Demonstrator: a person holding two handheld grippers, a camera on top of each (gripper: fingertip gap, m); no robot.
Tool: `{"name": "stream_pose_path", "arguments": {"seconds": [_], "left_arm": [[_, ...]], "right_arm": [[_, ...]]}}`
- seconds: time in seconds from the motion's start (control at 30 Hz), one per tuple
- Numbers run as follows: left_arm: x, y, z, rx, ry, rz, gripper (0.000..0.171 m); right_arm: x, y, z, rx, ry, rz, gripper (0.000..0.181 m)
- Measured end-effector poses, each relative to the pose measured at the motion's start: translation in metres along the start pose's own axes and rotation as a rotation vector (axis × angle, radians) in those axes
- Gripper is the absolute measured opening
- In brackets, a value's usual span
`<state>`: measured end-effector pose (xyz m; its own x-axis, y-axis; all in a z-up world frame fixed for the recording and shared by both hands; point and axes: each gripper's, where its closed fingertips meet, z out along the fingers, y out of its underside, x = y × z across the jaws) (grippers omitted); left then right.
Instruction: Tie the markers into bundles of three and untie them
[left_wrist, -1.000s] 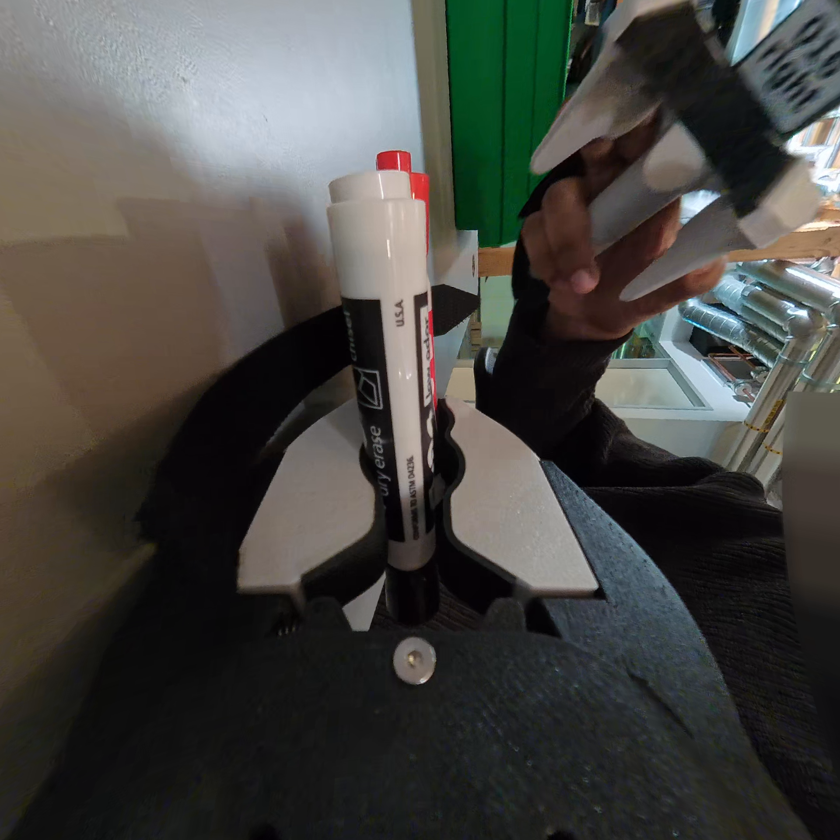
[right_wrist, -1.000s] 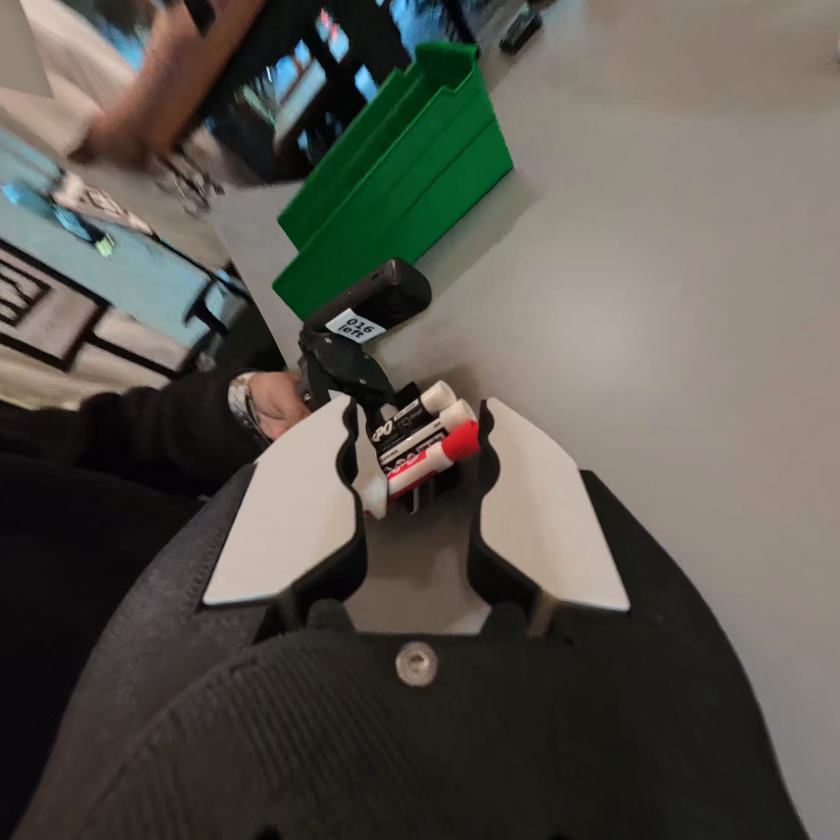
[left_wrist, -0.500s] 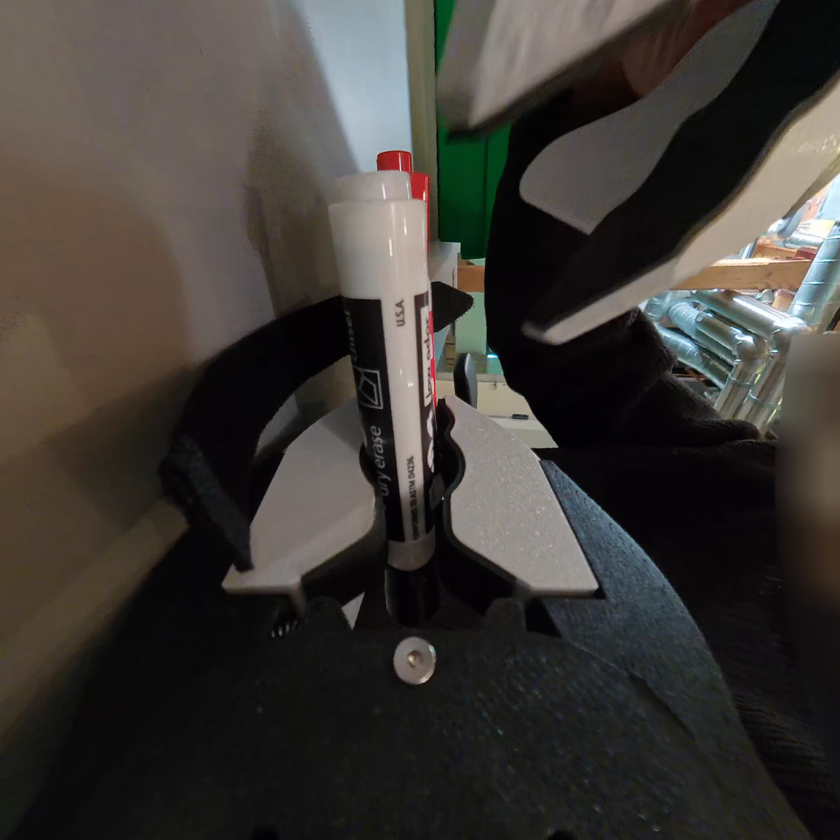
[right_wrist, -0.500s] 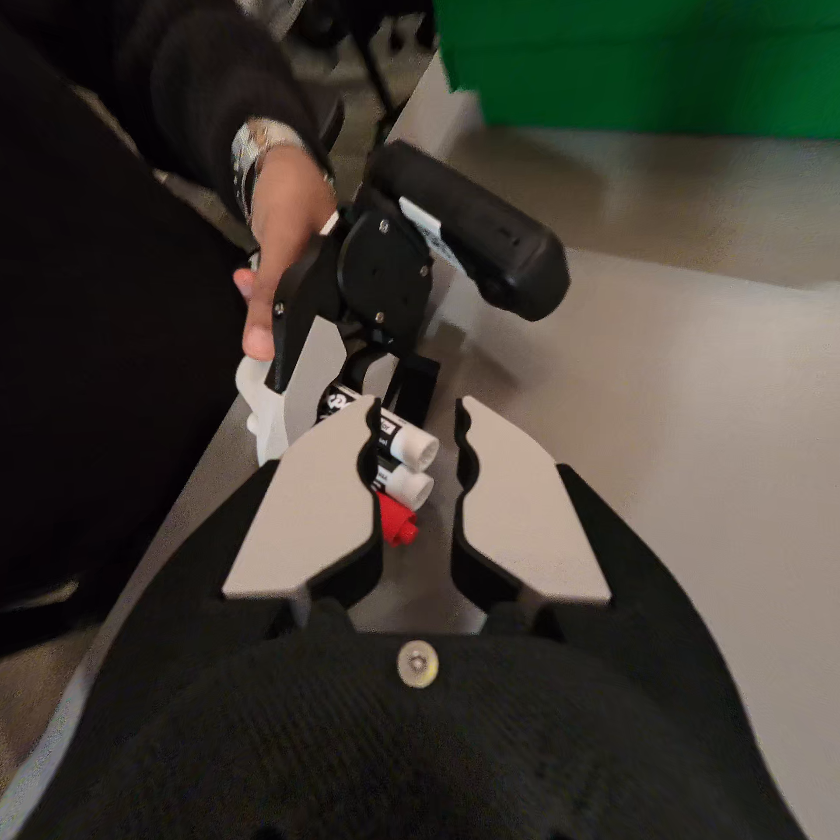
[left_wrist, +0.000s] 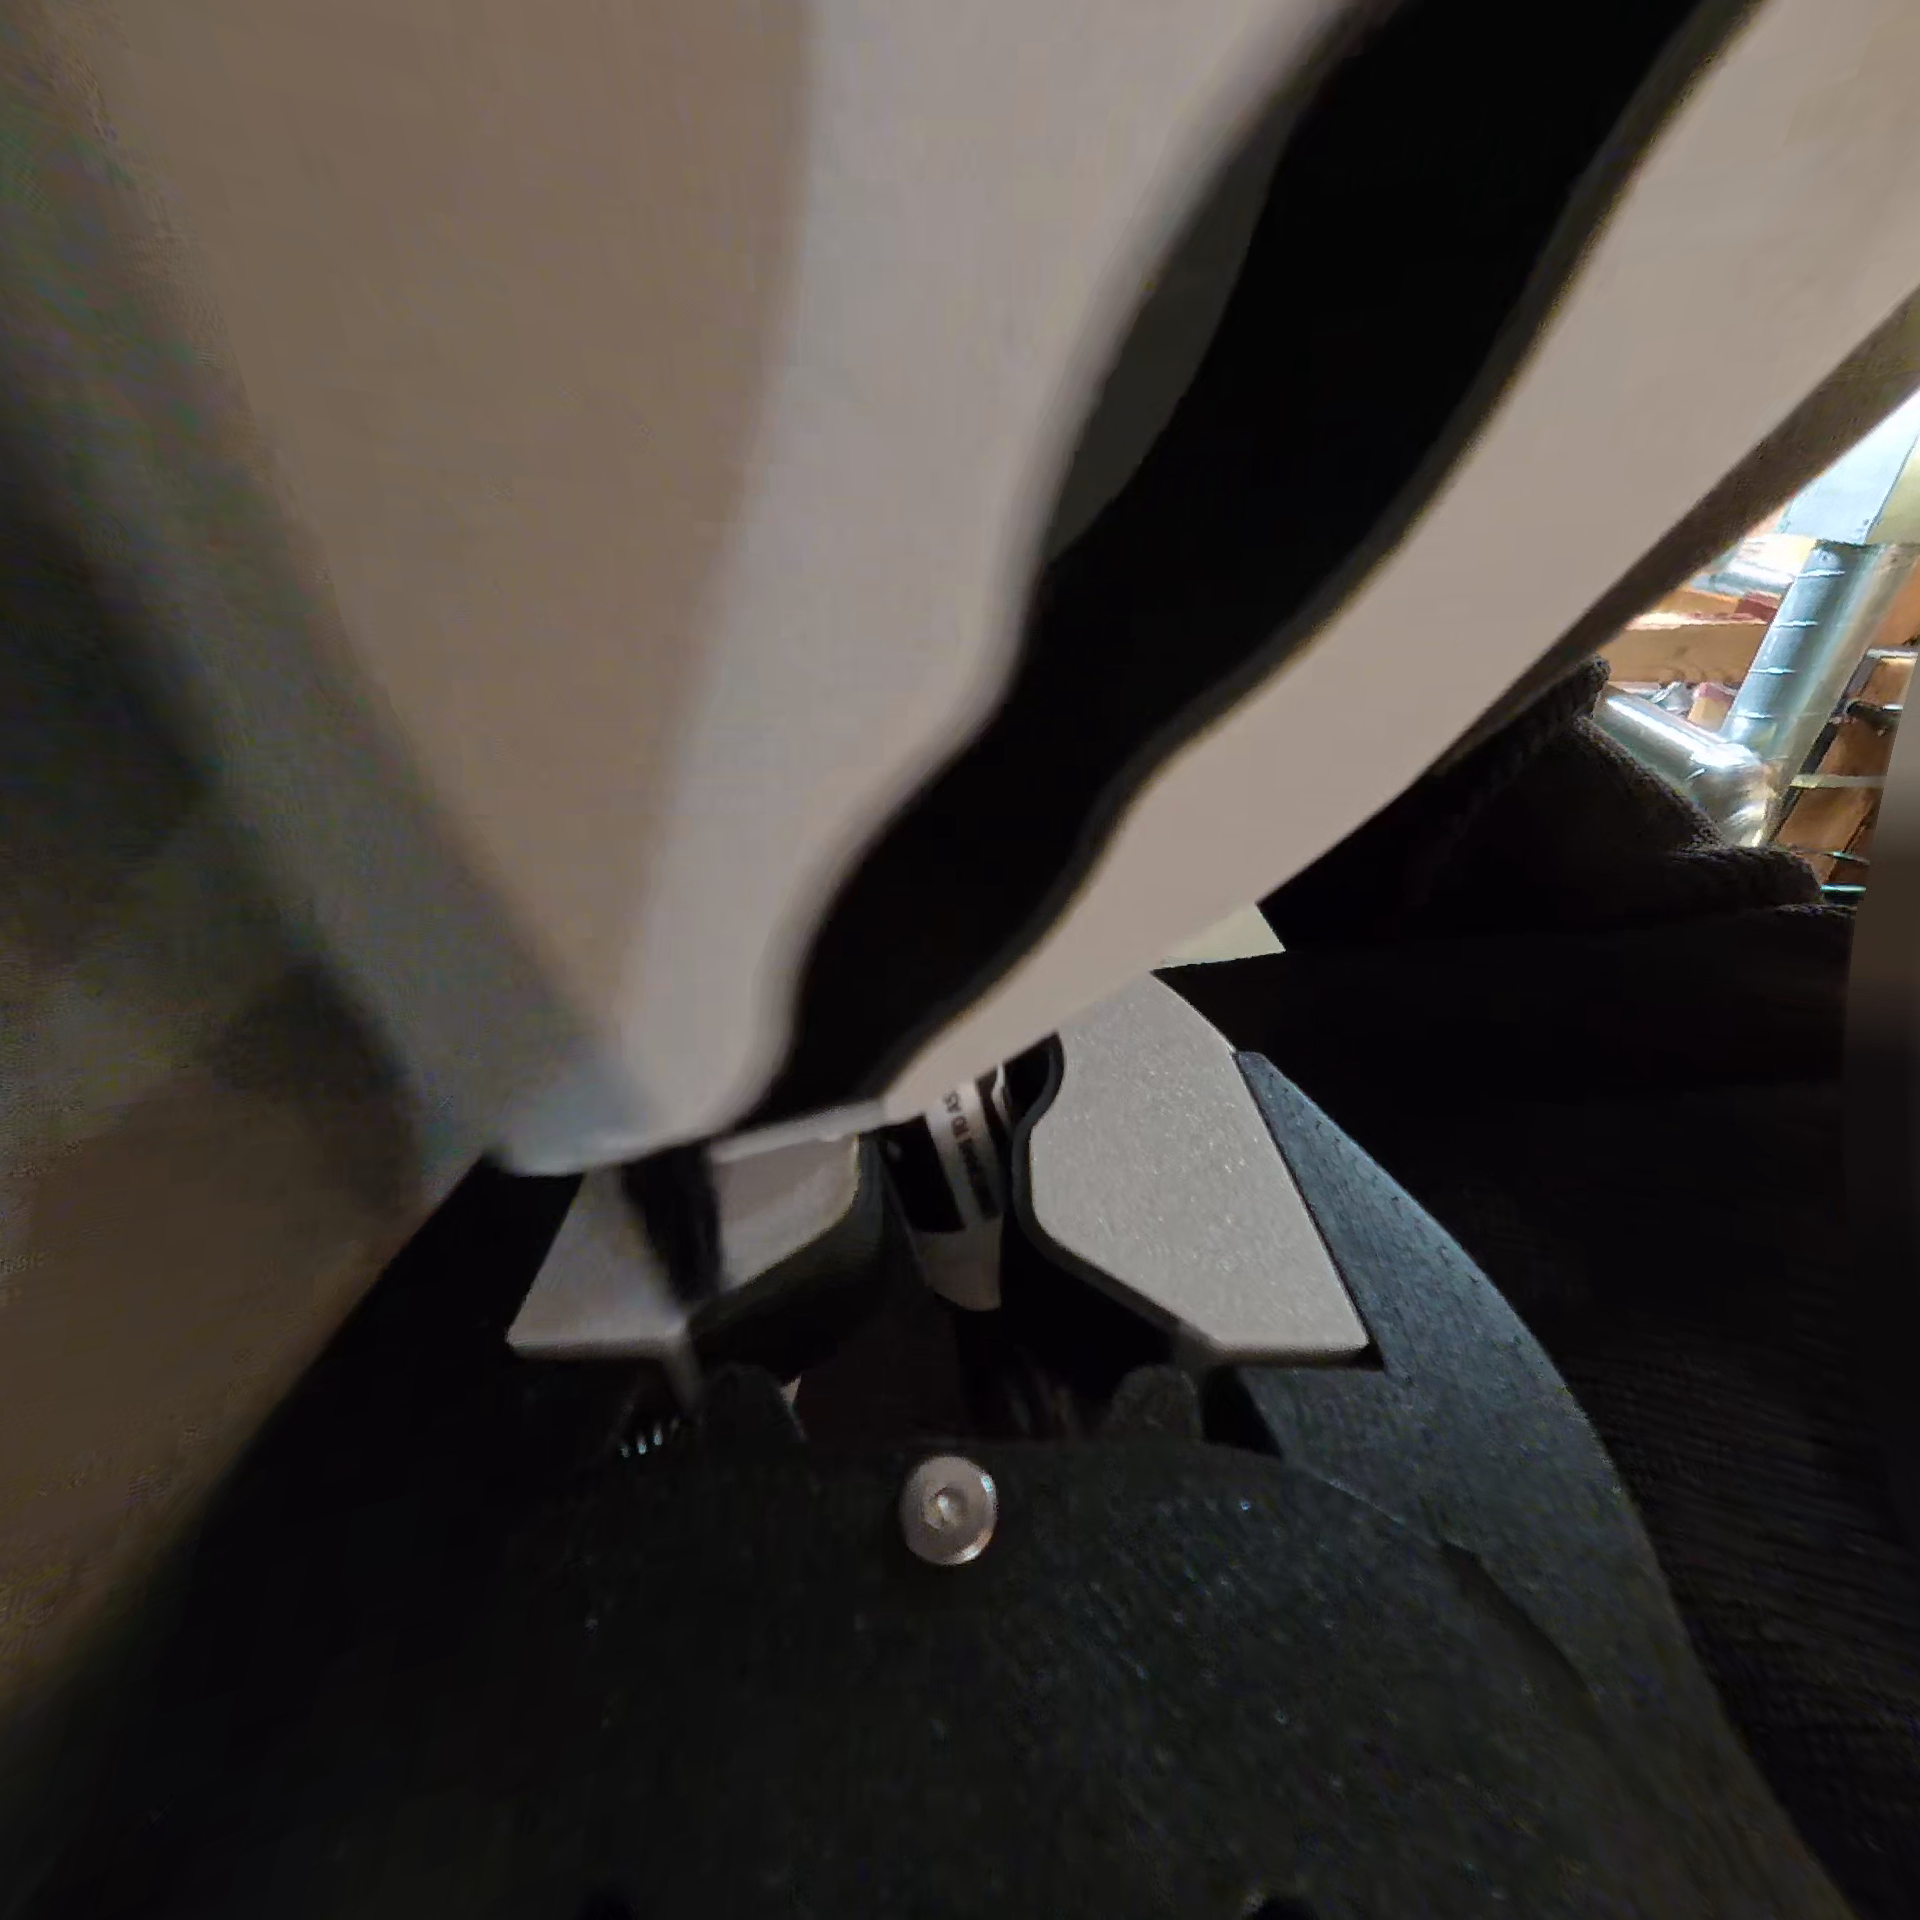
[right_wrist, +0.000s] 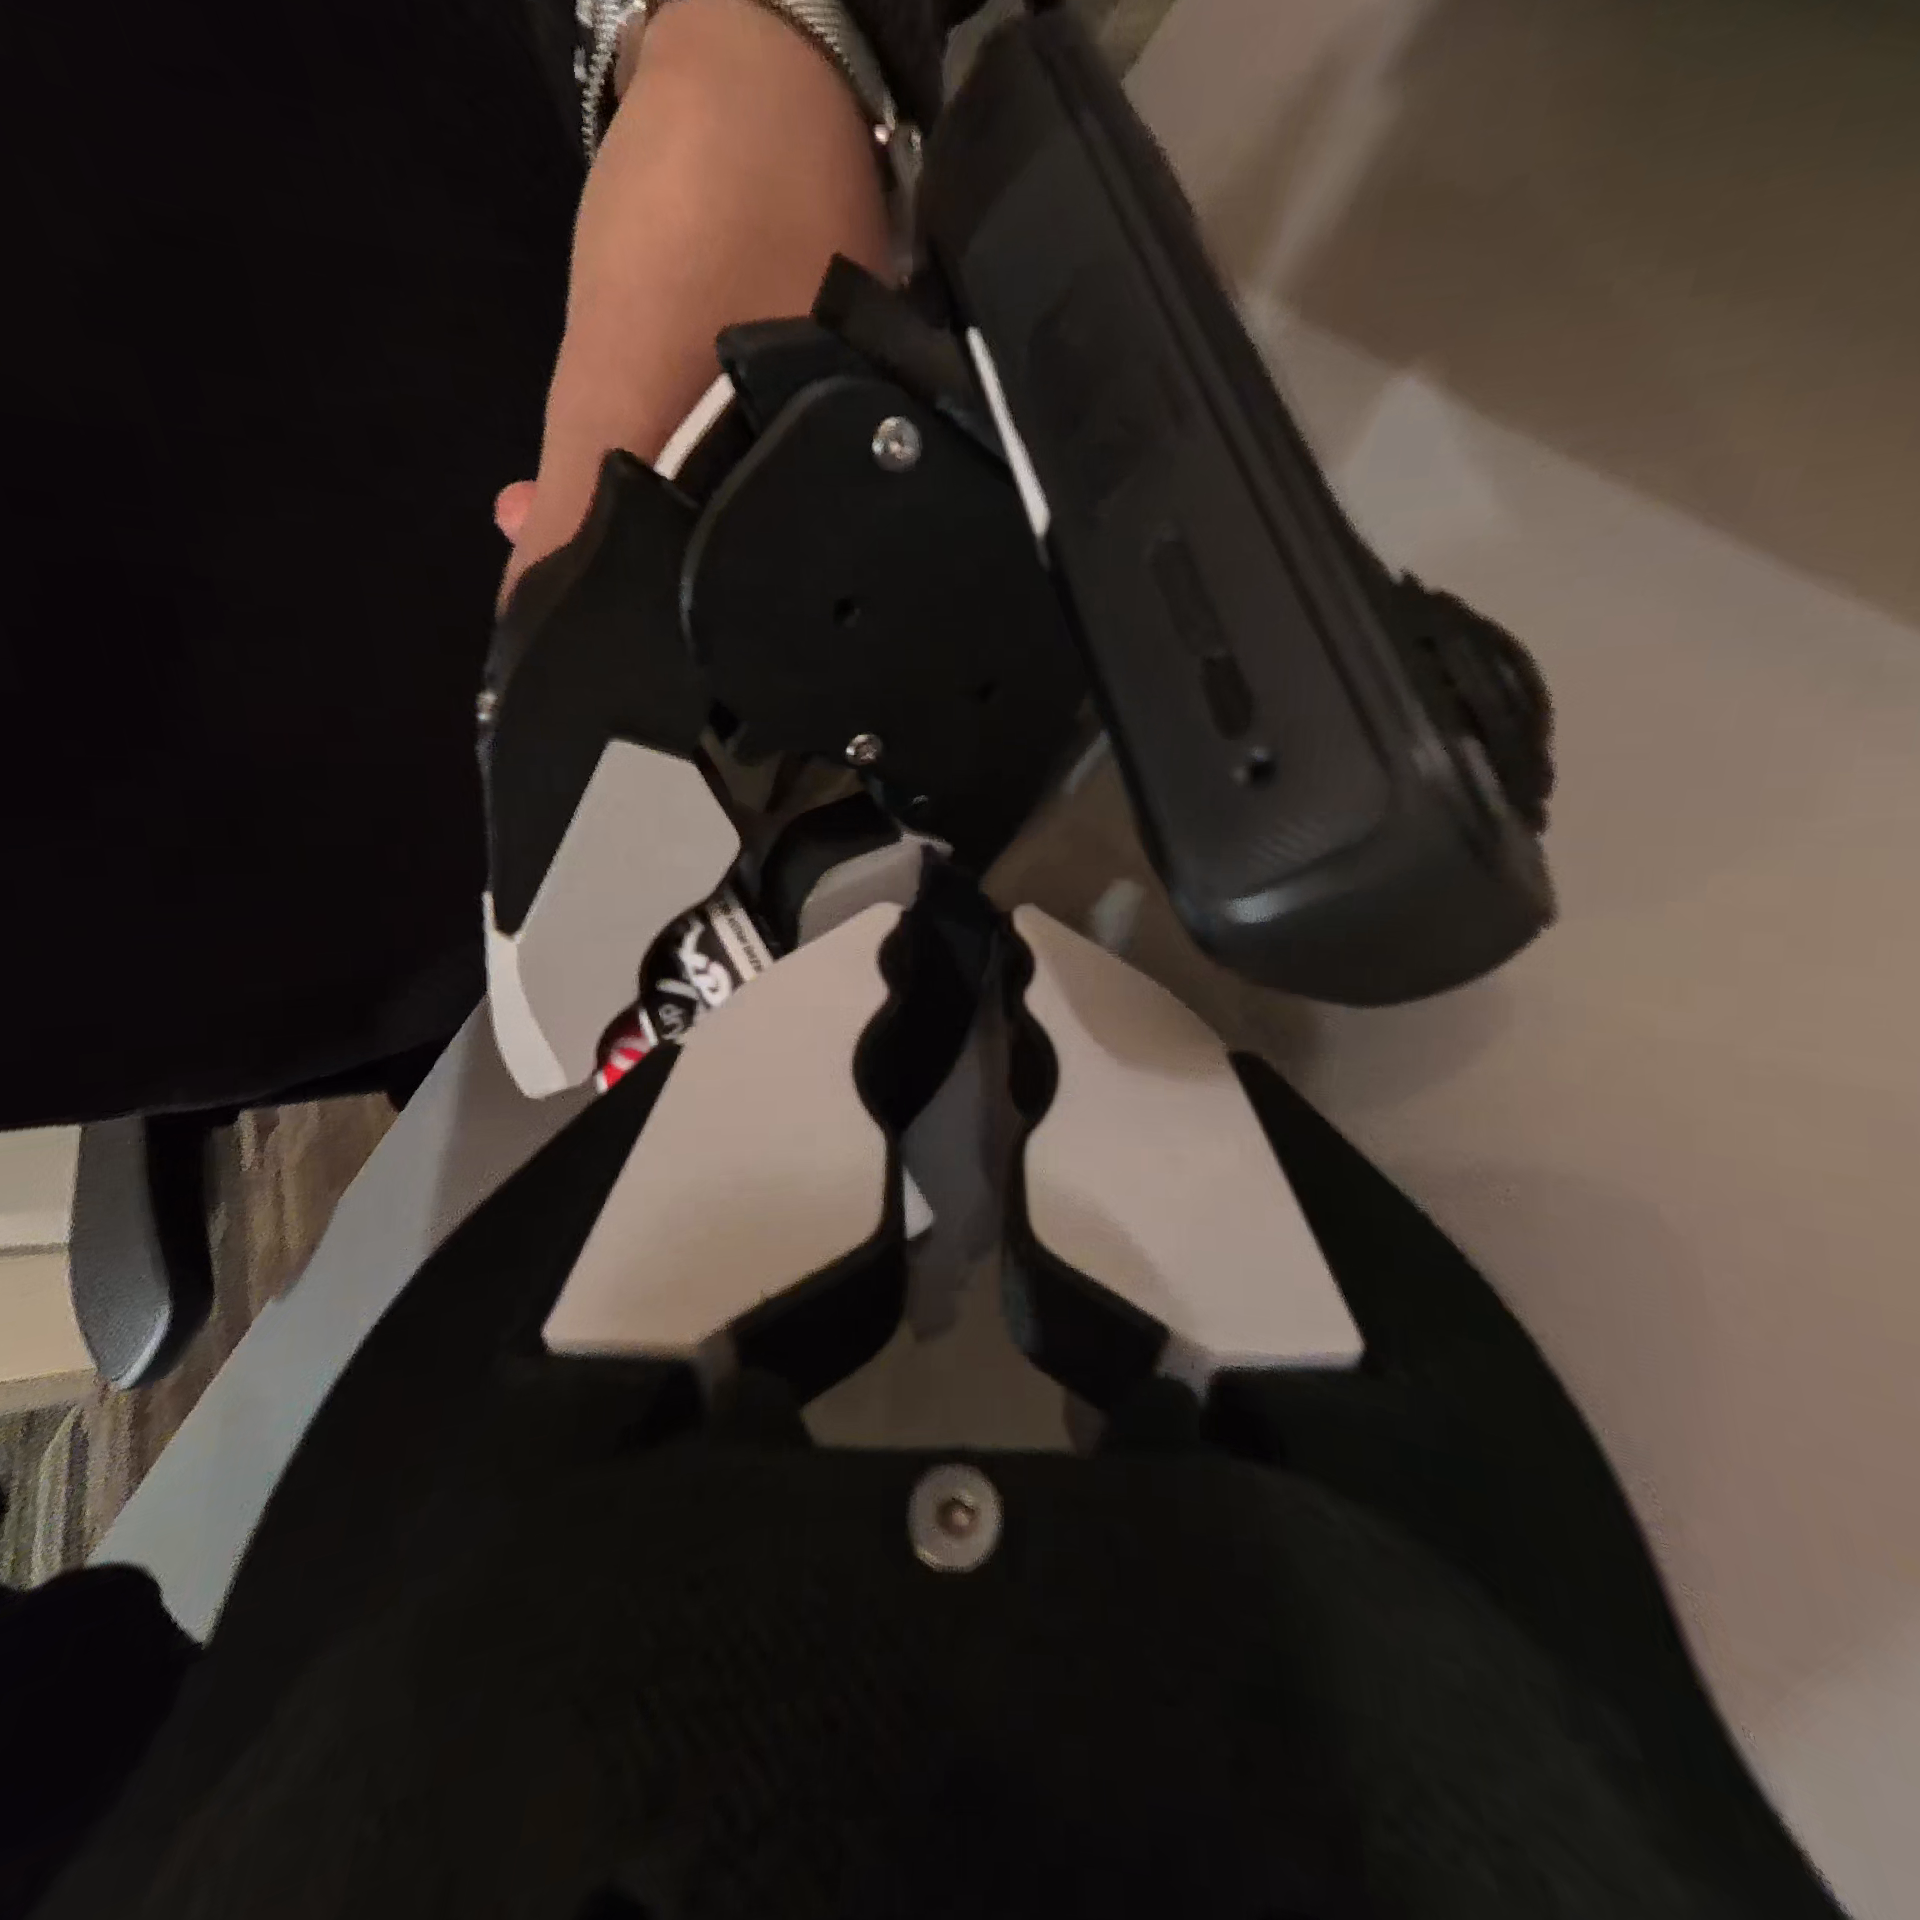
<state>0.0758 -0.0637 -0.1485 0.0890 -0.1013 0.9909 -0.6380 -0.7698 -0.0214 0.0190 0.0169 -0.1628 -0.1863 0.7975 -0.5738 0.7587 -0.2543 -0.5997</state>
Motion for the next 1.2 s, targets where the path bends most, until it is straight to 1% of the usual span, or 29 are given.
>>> {"name": "stream_pose_path", "arguments": {"seconds": [0.03, 0.07, 0.13, 0.2, 0.23, 0.33, 0.37, 0.43, 0.5, 0.53, 0.63, 0.8, 0.93, 1.07, 1.13, 1.2], "left_arm": [[0.0, 0.0, 0.0, 0.0, 0.004, -0.001, 0.021], [0.0, 0.0, 0.0, -0.001, 0.004, -0.001, 0.019], [0.0, 0.0, 0.0, -0.002, 0.0, 0.002, 0.014], [0.0, 0.001, 0.0, -0.002, -0.006, 0.006, 0.015], [-0.001, 0.001, 0.0, -0.002, -0.009, 0.008, 0.021], [-0.001, 0.0, 0.0, 0.001, -0.005, 0.006, 0.021], [0.0, 0.0, 0.0, 0.001, -0.004, 0.006, 0.028], [0.0, 0.0, 0.0, 0.0, -0.002, 0.008, 0.028], [0.0, -0.001, -0.001, 0.005, 0.003, 0.009, 0.027], [0.0, -0.001, -0.001, 0.004, 0.002, 0.012, 0.02], [-0.001, -0.001, -0.001, 0.007, -0.011, 0.028, 0.021], [0.001, -0.003, -0.001, 0.014, 0.011, 0.019, 0.021], [0.008, -0.004, -0.003, 0.018, 0.036, 0.039, 0.021], [0.015, -0.002, -0.004, 0.009, 0.065, 0.072, 0.02], [0.018, 0.0, -0.003, 0.0, 0.072, 0.087, 0.02], [0.021, 0.002, -0.002, -0.008, 0.08, 0.102, 0.02]], "right_arm": [[-0.002, -0.002, -0.001, 0.011, -0.013, -0.003, 0.005], [-0.002, -0.004, -0.002, 0.025, -0.004, -0.013, 0.003], [-0.001, -0.006, -0.006, 0.049, 0.031, -0.032, 0.003], [-0.003, -0.006, -0.011, 0.071, 0.06, -0.038, 0.003], [-0.004, -0.006, -0.014, 0.081, 0.073, -0.04, 0.003], [-0.014, -0.011, -0.022, 0.136, 0.108, -0.056, 0.003], [-0.017, -0.013, -0.025, 0.152, 0.126, -0.07, 0.003], [-0.025, -0.014, -0.029, 0.16, 0.16, -0.106, 0.002], [-0.032, -0.012, -0.032, 0.157, 0.193, -0.136, 0.003], [-0.035, -0.011, -0.034, 0.161, 0.211, -0.142, 0.003], [-0.042, -0.011, -0.04, 0.205, 0.286, -0.154, 0.003], [-0.053, -0.015, -0.05, 0.268, 0.446, -0.212, 0.003], [-0.067, -0.017, -0.046, 0.312, 0.521, -0.282, 0.003], [-0.073, -0.007, -0.036, 0.285, 0.606, -0.345, 0.003], [-0.08, -0.004, -0.033, 0.299, 0.617, -0.434, 0.003], [-0.085, 0.0, -0.033, 0.314, 0.641, -0.442, 0.003]]}}
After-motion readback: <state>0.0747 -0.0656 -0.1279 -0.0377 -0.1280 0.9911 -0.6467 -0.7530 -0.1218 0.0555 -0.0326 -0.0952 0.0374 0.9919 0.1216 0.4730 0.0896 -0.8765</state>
